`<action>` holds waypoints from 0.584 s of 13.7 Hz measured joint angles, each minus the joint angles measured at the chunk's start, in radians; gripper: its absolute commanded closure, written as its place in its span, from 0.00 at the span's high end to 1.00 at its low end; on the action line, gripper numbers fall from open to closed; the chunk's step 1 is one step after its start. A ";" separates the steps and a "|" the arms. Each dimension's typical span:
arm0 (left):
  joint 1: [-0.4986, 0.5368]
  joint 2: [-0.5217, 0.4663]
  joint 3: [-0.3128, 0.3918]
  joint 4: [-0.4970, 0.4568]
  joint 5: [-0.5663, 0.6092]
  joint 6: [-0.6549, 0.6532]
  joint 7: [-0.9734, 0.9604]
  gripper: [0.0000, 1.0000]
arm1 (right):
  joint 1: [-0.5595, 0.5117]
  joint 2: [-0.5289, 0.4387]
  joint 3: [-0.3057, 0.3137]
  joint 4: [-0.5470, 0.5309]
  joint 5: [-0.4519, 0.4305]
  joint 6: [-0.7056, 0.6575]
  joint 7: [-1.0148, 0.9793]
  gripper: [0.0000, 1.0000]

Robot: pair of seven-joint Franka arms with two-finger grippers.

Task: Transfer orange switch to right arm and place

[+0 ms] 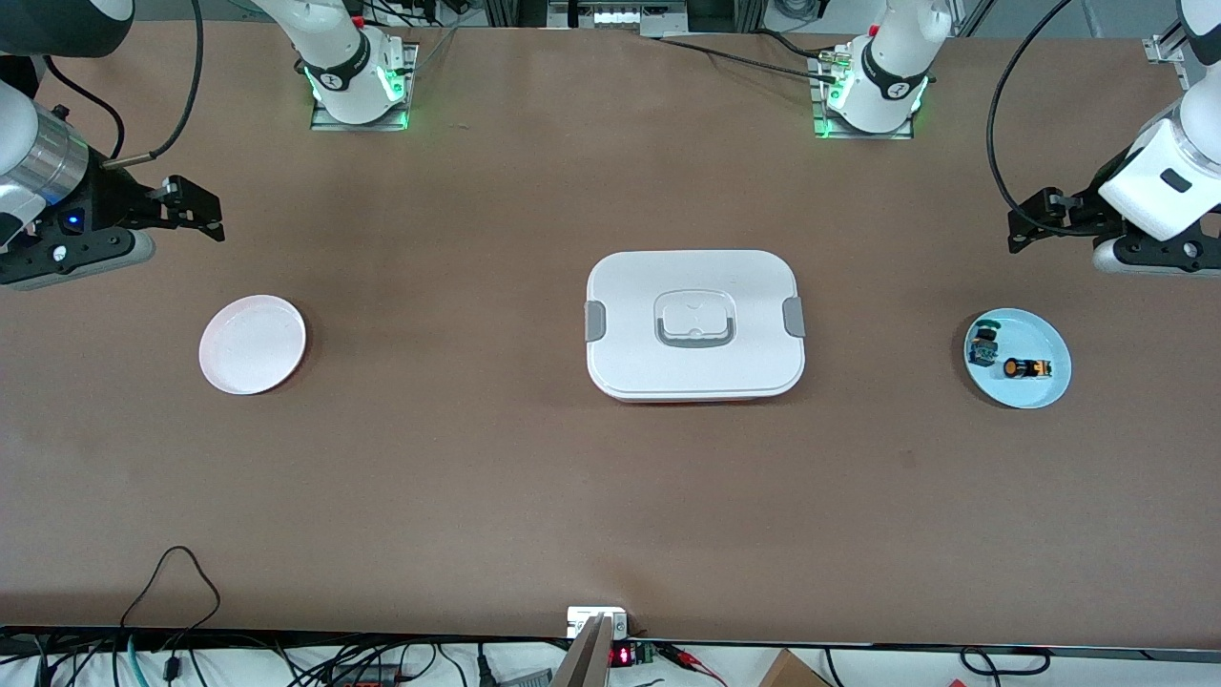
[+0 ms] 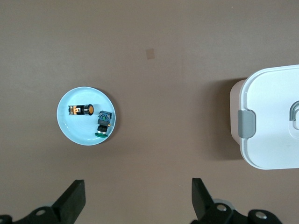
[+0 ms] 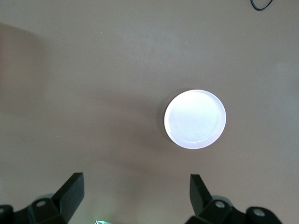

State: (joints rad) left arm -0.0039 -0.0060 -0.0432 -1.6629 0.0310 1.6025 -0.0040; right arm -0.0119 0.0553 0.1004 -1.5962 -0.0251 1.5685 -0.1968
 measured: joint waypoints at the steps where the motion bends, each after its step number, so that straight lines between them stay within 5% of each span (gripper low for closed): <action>1: 0.000 0.000 0.000 0.000 0.000 -0.004 0.000 1.00 | 0.000 0.000 0.000 0.000 0.000 0.000 0.000 1.00; 8: 0.001 0.021 0.004 0.008 0.000 -0.007 0.000 1.00 | 0.000 0.000 0.000 0.000 0.000 0.000 0.000 1.00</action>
State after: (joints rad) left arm -0.0025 0.0155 -0.0397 -1.6547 0.0310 1.5959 -0.0040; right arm -0.0122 0.0553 0.1004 -1.5963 -0.0251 1.5685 -0.1968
